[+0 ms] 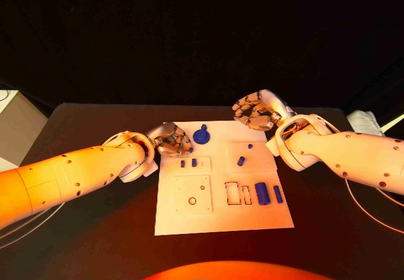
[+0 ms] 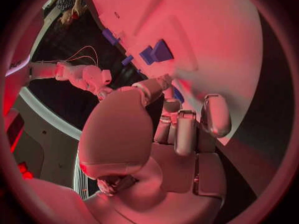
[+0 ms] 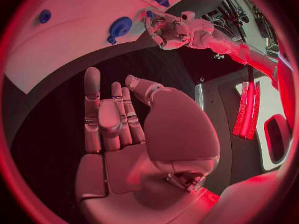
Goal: Assemble the parts on the task board
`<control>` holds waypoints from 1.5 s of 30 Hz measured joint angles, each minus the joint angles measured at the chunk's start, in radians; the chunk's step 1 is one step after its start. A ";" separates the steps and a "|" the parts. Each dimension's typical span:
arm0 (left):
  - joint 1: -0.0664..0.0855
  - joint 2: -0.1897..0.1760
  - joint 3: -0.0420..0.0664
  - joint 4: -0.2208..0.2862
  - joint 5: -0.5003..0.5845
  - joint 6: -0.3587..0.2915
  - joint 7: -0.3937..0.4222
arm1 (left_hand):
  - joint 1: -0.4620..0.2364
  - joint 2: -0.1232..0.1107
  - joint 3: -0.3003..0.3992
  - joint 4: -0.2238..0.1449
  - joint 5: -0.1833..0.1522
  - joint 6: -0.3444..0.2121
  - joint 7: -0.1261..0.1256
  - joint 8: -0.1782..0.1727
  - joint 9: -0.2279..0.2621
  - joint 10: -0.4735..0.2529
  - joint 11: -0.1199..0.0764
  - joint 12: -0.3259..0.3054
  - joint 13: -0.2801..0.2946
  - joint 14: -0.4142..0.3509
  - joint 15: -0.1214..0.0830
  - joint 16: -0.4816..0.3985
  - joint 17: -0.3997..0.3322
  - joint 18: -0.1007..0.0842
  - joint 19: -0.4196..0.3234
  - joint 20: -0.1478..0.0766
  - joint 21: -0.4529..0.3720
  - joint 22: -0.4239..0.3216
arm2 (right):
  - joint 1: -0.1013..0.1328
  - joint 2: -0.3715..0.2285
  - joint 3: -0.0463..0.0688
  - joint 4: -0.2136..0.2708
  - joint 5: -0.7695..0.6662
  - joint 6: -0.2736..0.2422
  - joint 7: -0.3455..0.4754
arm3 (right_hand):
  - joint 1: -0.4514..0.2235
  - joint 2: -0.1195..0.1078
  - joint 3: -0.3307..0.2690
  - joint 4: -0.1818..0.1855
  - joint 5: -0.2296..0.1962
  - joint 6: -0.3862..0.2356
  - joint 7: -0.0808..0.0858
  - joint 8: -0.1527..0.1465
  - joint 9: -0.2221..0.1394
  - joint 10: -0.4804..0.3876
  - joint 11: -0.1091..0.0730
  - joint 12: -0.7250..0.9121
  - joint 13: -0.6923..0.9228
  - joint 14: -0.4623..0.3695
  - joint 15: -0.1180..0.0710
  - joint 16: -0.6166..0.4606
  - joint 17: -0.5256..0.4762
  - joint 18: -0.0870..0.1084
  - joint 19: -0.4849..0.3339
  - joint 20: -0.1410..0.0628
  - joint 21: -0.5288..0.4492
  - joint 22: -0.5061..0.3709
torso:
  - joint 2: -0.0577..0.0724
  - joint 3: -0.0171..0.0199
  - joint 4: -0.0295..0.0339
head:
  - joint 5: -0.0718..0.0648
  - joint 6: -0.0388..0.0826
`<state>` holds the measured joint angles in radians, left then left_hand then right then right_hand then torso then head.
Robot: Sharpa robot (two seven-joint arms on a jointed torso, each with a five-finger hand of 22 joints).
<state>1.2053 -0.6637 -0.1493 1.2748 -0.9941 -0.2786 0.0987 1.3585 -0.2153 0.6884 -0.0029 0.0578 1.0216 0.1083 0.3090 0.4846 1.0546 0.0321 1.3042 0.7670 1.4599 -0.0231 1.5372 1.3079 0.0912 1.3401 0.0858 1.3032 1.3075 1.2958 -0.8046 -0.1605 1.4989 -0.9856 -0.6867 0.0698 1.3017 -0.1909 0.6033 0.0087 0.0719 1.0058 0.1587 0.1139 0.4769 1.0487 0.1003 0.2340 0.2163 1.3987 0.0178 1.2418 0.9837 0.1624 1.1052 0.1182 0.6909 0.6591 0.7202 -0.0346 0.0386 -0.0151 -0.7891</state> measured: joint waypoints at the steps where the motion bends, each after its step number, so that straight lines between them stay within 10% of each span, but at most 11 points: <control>1: 0.000 0.000 0.000 0.000 0.000 0.000 0.000 | 0.000 0.000 0.000 0.000 0.000 0.000 0.000 0.000 0.000 0.000 0.000 0.000 0.000 0.000 0.000 0.000 0.000 0.000 0.000 0.000 0.000 0.000 | 0.000 0.000 0.000 0.000 0.000 0.000 0.000 | 0.000 0.000 0.000 0.000 0.000 0.000 0.000 0.000 0.000 0.000 0.000 0.000 0.000 0.000 0.000 0.000 0.000 0.000 0.000 0.000 0.000 0.000 | 0.000 0.0000 -0.0001 | 0.000 0.000; 45: 0.000 -0.005 0.000 0.000 -0.003 0.002 -0.014 | 0.000 0.000 0.000 0.000 0.000 0.001 0.000 -0.004 0.000 -0.004 0.004 0.000 -0.006 0.000 0.000 0.000 0.000 0.000 0.000 0.000 0.000 0.000 | 0.000 -0.003 0.000 0.002 0.000 0.007 -0.003 | 0.000 0.000 0.000 0.000 0.000 0.004 0.004 0.000 0.001 0.004 0.004 -0.005 -0.007 0.000 0.000 0.000 0.000 0.000 0.000 0.000 -0.004 0.000 | 0.000 -0.0003 -0.0004 | 0.002 0.003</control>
<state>1.2050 -0.6683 -0.1496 1.2745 -0.9974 -0.2764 0.0851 1.3586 -0.2152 0.6885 -0.0029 0.0580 1.0222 0.1086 0.3052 0.4850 1.0509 0.0359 1.3042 0.7609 1.4599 -0.0231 1.5372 1.3076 0.0912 1.3401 0.0858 1.3032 1.3073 1.2958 -0.8078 -0.1605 1.5007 -0.9855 -0.6800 0.0672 1.3017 -0.1909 0.6033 0.0086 0.0719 1.0095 0.1622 0.1139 0.4774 1.0523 0.1038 0.2290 0.2090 1.3987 0.0178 1.2418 0.9835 0.1623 1.1052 0.1182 0.6873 0.6591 0.7201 -0.0349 0.0383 -0.0129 -0.7861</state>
